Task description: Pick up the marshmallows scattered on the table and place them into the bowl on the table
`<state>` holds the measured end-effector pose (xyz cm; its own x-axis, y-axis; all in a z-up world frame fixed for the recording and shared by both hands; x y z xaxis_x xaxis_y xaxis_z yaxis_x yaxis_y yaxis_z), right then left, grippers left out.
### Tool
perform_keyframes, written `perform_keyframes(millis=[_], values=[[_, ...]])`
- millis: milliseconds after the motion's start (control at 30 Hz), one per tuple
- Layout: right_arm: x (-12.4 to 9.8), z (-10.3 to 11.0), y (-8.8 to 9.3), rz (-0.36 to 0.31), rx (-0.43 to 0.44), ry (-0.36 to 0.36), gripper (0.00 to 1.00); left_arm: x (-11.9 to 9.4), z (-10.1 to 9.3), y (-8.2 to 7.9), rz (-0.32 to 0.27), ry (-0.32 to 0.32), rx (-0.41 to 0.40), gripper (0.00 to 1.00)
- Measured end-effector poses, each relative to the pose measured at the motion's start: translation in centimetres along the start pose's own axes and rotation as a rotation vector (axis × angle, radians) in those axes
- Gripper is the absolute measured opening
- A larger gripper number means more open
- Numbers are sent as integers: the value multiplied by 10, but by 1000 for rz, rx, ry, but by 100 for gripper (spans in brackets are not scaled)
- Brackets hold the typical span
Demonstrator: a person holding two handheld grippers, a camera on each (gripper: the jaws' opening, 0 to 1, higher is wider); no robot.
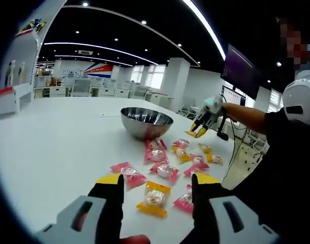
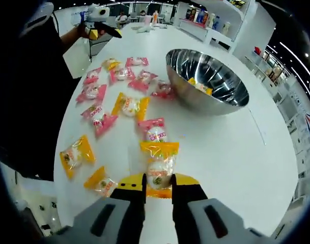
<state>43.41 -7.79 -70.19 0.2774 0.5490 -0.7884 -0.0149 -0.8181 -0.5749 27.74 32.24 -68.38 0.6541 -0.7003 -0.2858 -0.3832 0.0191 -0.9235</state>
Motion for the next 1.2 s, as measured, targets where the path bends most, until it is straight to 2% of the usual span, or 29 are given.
perform_keyframes(millis=[300, 533, 733, 933, 1200], values=[[-16, -17, -41, -179, 98, 116, 20, 0, -1, 0, 0, 2, 1, 53], [-25, -36, -77, -328, 254, 199, 20, 2, -2, -1, 0, 6, 2, 53], [-21, -50, -91, -363, 308, 240, 20, 6, -7, -1, 1, 22, 8, 53], [-5, -62, -102, -387, 351, 268, 20, 4, -9, -1, 2, 18, 12, 53], [15, -71, -109, -379, 415, 259, 20, 1, -15, -1, 5, 22, 20, 52]])
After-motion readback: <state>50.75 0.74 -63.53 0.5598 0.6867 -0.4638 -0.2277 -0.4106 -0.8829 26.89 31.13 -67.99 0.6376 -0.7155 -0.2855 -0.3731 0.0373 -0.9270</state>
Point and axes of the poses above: the point that each gripper's makers call its tool centre point, and the gripper's own axes: x roughly forward along the fingers, z roughly to its left, y roughly out of its underside, the point moved 6 cm from there along -x, roughly backward along the fingers, and after that the axes turned 2 degrees about y, right-handed, at the moved point
